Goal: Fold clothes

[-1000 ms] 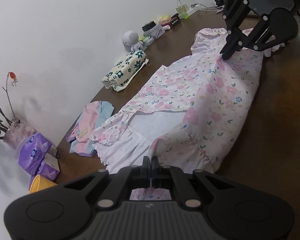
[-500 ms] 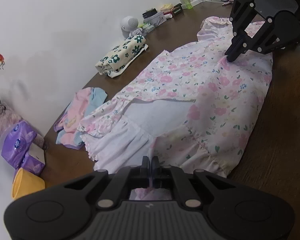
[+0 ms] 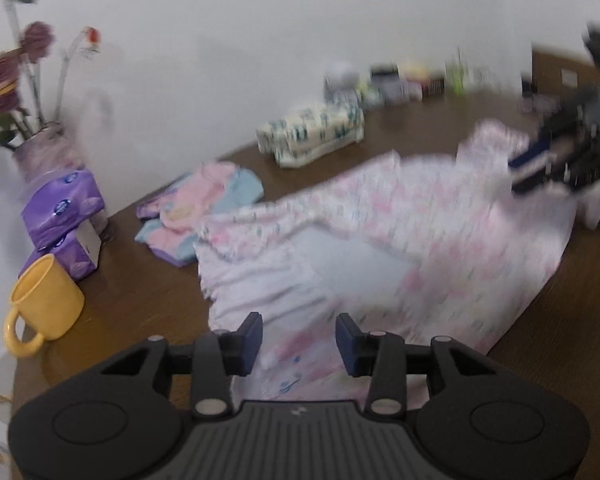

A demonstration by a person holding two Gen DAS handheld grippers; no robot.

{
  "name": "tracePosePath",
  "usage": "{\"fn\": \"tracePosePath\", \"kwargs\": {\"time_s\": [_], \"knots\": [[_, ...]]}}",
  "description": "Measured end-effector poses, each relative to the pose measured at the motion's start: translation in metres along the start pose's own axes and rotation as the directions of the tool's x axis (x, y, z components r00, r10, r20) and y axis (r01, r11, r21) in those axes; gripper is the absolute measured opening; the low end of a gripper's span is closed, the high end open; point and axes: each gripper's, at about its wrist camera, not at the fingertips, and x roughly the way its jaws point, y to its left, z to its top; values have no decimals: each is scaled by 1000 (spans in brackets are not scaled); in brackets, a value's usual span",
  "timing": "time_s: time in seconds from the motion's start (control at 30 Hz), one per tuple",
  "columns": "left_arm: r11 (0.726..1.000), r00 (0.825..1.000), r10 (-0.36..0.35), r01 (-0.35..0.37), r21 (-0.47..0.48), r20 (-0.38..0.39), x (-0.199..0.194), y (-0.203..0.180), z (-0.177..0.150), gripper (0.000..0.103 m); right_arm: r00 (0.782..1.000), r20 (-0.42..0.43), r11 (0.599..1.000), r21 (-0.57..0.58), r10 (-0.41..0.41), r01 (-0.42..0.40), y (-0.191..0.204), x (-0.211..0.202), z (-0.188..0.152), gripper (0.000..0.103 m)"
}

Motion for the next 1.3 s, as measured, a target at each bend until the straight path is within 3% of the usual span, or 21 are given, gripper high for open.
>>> {"fn": "tracePosePath", "kwargs": {"time_s": [0.13, 0.3, 0.43, 0.67, 0.87, 1.13, 1.3], "knots": [[991, 990, -127, 130, -37, 68, -8, -15, 11, 39, 997, 65, 999, 9, 41, -41, 23, -10, 0, 36], [967, 968, -249, 250, -43, 24, 28, -48, 22, 37, 998, 55, 1000, -6, 29, -29, 56, 23, 2, 35], [957, 961, -276, 275, -94, 9, 50, -57, 21, 28, 998, 60, 1000, -8, -3, 4, 72, 43, -1, 35], [945, 956, -292, 289, -154, 2, 69, -45, 10, 24, 998, 58, 1000, 25, 14, -15, 64, 46, -14, 35], [941, 959, -280, 280, -191, 27, 68, -34, 2, 26, 996, 85, 997, 70, -16, 10, 50, 39, -26, 35], [929, 953, -301, 303, -212, 45, 67, -27, -4, 26, 994, 84, 983, 176, -64, 48, 21, 32, -40, 35], [919, 949, -310, 314, -237, 55, 66, -24, -6, 26, 994, 81, 981, 184, -70, 54, 21, 31, -41, 35]]}}
